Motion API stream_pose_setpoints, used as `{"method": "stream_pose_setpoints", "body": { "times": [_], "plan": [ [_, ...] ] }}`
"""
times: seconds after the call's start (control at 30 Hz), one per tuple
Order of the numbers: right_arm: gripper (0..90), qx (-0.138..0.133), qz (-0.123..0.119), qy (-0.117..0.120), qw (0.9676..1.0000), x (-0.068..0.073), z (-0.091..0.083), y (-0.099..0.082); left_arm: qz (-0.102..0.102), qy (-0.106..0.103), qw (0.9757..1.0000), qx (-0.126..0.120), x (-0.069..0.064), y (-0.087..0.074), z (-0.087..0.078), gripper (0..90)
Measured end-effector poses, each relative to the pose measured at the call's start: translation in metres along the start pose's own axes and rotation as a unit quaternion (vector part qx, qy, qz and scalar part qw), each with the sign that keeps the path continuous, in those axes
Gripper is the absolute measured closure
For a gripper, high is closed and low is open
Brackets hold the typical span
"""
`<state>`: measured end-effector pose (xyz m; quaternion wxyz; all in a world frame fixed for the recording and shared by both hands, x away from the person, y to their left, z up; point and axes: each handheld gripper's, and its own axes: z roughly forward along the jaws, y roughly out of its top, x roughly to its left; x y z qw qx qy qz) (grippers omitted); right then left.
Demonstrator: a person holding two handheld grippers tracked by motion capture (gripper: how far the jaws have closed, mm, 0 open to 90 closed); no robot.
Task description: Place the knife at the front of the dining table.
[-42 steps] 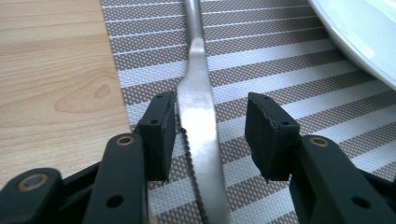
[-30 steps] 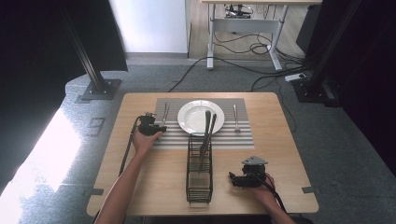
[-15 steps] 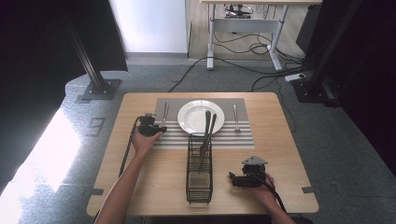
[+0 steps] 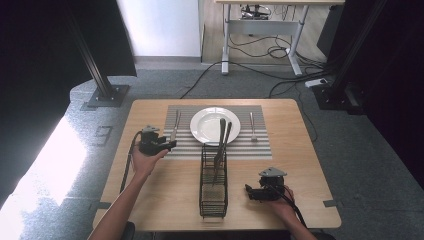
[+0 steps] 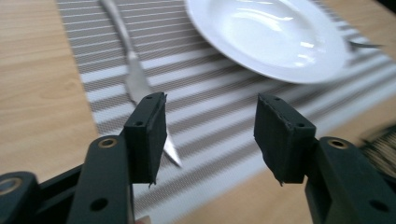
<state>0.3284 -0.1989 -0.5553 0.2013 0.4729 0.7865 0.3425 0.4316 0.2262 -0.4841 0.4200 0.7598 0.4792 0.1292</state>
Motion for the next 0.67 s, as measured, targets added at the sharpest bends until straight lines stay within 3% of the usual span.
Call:
{"method": "stream_pose_setpoints", "body": {
  "times": [0.17,0.37,0.67],
  "plan": [
    [7.5,0.001,0.001,0.001,1.0000,0.000,0.000,0.000,0.021,-0.020,0.9996,-0.003,-0.019,-0.016,-0.020,41.4],
    [7.5,0.001,0.001,0.001,1.0000,0.000,0.000,0.000,0.020,-0.041,0.9989,-0.011,-0.031,-0.031,-0.037,40.2],
    [7.4,0.000,0.000,0.002,1.0000,0.000,0.000,0.000,0.024,-0.040,0.9988,-0.015,-0.036,-0.040,-0.042,39.4]
  ]
}}
